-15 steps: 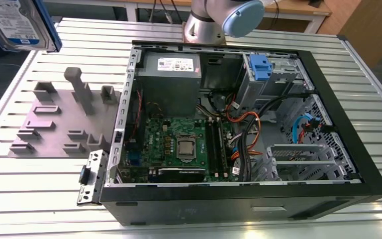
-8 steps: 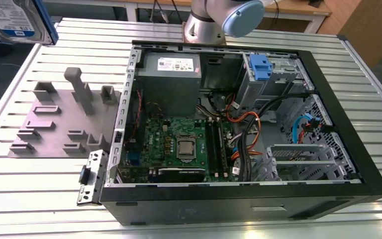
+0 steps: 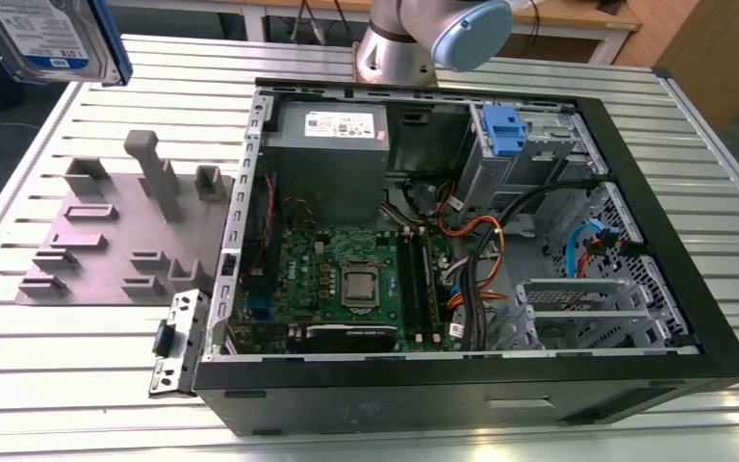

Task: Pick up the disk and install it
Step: 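Pick up the disk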

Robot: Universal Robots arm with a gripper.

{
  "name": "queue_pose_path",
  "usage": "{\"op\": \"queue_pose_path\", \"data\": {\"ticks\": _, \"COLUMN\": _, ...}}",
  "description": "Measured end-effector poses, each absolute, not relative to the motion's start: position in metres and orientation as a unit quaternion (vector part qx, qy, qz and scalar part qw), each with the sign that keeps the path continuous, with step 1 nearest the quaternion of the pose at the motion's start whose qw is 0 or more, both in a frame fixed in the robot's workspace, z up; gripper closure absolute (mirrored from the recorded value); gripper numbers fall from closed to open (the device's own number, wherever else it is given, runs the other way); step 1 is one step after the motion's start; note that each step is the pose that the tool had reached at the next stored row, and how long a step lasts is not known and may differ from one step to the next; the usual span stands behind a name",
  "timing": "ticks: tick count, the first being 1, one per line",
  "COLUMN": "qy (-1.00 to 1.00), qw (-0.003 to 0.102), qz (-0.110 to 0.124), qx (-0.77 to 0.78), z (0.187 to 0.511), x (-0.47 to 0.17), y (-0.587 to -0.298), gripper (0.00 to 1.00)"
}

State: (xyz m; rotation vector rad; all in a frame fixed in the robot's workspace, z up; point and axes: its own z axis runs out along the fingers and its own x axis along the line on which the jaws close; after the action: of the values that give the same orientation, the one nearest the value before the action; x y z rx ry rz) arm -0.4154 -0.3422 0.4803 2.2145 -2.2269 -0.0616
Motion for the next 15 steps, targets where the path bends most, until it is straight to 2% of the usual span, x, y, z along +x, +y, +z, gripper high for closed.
{"op": "queue_pose_path", "data": {"ticks": 3, "qy": -0.709, "qw": 0.0, "qz": -0.02, "qx": 0.705, "z": 0.489, "x": -0.415, "y": -0.343, "gripper": 0.64}}
{"op": "queue_pose_path", "data": {"ticks": 15, "qy": -0.709, "qw": 0.002, "qz": -0.022, "qx": 0.705, "z": 0.49, "x": -0.392, "y": -0.36, "gripper": 0.64}}
